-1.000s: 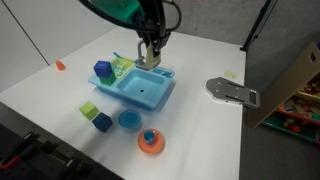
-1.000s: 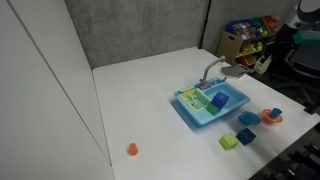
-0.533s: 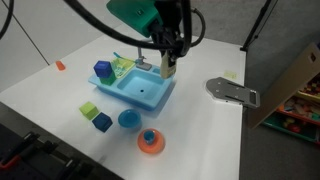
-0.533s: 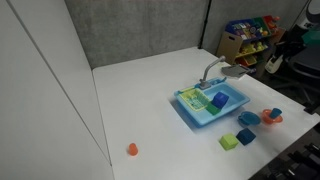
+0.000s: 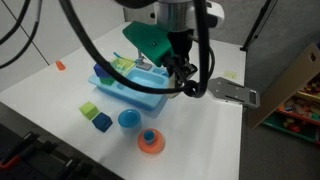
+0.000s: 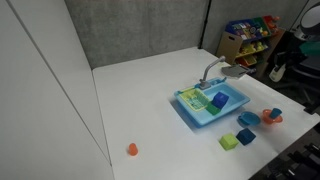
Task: Place the small, white bottle on the table
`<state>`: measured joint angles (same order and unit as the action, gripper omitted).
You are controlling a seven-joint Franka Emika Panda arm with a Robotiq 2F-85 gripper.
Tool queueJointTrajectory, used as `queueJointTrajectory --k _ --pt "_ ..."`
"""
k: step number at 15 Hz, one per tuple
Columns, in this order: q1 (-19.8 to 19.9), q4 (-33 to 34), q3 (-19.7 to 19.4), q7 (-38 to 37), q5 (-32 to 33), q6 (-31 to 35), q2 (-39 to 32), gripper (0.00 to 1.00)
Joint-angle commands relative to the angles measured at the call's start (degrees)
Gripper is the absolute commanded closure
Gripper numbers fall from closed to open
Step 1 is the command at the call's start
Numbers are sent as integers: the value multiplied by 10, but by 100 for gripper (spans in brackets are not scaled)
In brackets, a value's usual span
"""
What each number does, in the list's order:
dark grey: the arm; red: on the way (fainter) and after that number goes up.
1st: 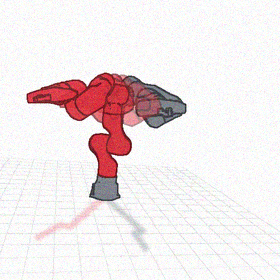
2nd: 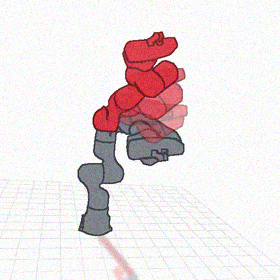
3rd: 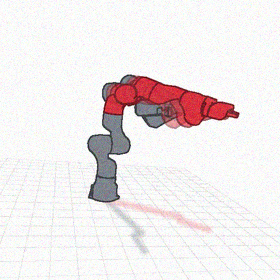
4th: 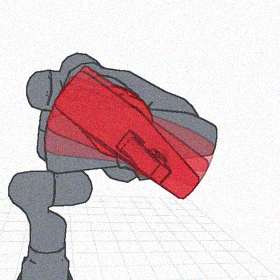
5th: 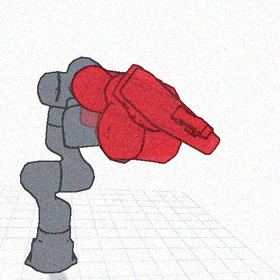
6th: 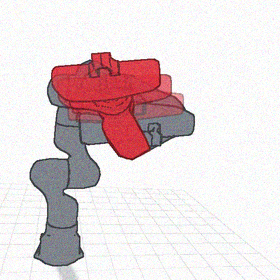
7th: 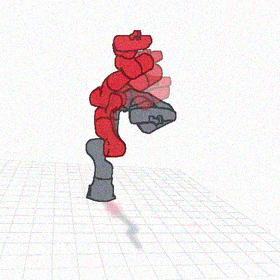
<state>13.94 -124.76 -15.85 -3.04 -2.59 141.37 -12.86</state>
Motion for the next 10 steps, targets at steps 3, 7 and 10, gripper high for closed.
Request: queueJointTrajectory --k 3,7,10 --pt "8 40 -3 -16 6 -1 -62 90" --pt "21 50 7 4 -15 17 -97 90" --pt "34 56 18 16 -36 34 -120 90"
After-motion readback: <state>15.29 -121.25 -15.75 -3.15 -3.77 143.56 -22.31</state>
